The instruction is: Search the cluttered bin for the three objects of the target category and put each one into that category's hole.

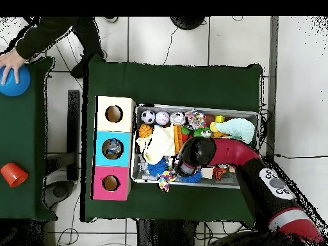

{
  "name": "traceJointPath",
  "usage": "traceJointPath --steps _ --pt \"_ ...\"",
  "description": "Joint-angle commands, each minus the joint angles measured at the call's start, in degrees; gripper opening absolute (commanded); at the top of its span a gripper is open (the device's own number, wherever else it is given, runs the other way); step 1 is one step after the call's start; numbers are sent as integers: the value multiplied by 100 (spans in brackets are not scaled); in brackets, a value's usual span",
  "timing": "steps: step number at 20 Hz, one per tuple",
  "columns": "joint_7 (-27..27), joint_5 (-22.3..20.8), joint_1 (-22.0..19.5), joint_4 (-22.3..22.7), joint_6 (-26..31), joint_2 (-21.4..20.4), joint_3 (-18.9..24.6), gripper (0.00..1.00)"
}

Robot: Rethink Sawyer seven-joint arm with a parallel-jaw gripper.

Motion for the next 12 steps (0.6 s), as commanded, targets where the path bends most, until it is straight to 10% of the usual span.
traceJointPath --steps 1,12 --pt "-563 -98 -81 -49 -415 640 55 100" --pt "-606 -379 -1 -447 -611 1160 -97 100"
